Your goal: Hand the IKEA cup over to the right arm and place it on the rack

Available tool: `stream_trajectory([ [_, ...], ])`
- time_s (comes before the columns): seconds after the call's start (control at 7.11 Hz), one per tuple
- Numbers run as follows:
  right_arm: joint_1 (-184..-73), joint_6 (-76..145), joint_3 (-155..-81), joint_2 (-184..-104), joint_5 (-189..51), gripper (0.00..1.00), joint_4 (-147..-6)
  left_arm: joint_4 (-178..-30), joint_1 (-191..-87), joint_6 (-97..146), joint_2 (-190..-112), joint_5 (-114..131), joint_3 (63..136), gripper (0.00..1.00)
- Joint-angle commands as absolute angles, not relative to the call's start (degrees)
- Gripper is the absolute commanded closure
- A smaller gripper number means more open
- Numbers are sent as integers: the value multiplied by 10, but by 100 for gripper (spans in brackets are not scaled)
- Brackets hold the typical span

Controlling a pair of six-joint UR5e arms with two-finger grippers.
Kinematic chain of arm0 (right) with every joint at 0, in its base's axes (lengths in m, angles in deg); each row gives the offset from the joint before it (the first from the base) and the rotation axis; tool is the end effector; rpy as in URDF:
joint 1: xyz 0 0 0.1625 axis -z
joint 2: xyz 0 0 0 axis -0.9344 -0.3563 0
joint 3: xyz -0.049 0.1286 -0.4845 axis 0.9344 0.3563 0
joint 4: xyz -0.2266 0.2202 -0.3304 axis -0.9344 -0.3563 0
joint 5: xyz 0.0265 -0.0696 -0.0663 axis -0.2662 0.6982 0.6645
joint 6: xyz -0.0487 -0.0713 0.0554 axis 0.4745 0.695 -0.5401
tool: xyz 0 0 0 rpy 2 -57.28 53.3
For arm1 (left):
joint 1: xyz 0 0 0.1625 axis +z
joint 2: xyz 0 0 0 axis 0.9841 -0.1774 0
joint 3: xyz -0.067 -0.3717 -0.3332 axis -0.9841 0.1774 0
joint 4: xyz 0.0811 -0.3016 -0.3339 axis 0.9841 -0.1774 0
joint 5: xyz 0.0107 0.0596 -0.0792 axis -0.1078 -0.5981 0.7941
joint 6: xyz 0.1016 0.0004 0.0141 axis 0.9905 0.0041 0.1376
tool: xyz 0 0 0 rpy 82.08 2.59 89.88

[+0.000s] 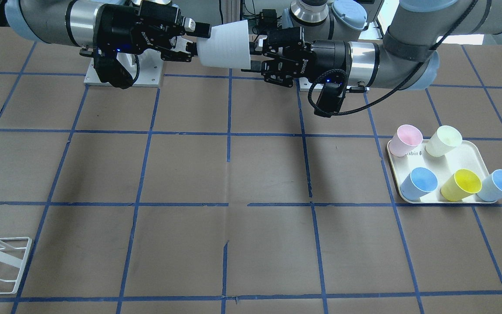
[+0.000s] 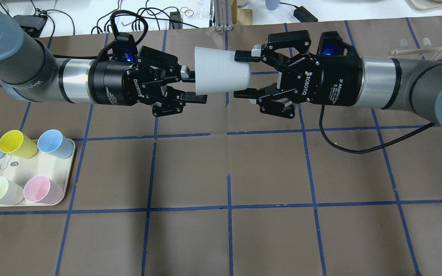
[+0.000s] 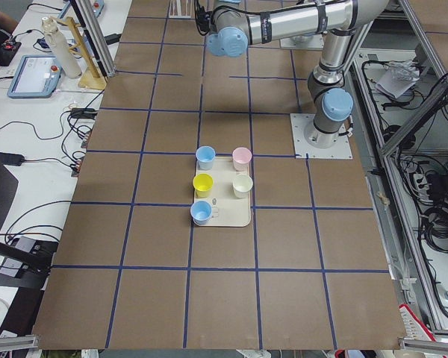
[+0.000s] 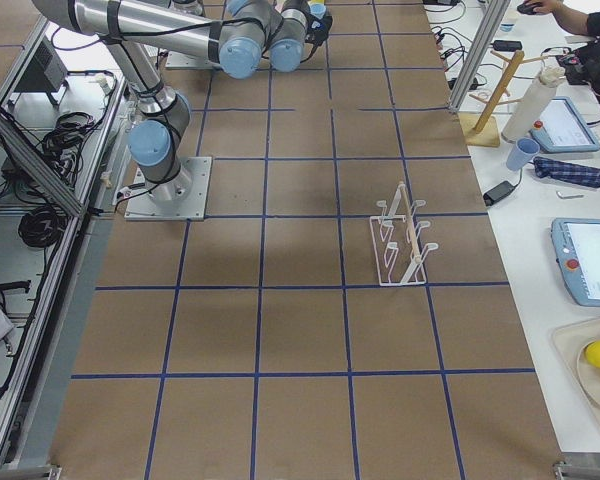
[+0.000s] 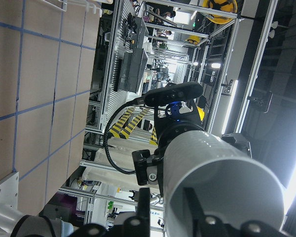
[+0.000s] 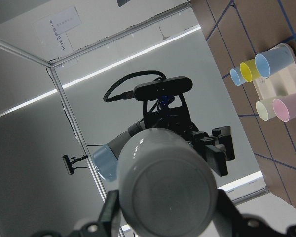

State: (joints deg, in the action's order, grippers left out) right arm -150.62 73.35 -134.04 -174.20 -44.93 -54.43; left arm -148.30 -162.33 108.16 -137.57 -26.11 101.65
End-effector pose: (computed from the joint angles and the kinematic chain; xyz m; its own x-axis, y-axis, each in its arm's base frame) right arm 0.1719 -0.4448 0.5200 0.0319 0.3620 -0.9316 0.1289 0.9228 0.3630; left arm -0.1690 -0.5059 0.4893 -0.0565 -0.1949 0.9792 0.0844 0.9763 0.1992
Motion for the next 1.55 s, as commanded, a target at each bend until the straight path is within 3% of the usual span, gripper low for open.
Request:
stream_trajectory([
  [0.0,-1475,727,-1315,-1742,-422,79,-543,-1483,-1603,1078,-1379,-268,1007,4],
  [0.42,-1401,717,-1305,-1744,-336,79,-545,-1473,-1493,1056,-1376,-371,994,2],
  [0.7,-1364,717,-1239,-1744,-135,87,-564,-1395,-1490,984,-1396,-409,980,1],
  [0.99,-1359,717,-1202,-1745,54,90,-639,-1184,-1492,769,-1399,-511,988,0],
  [1.41,-1359,727,-1202,-1744,271,96,-789,-944,-1524,568,-1435,-662,988,0],
])
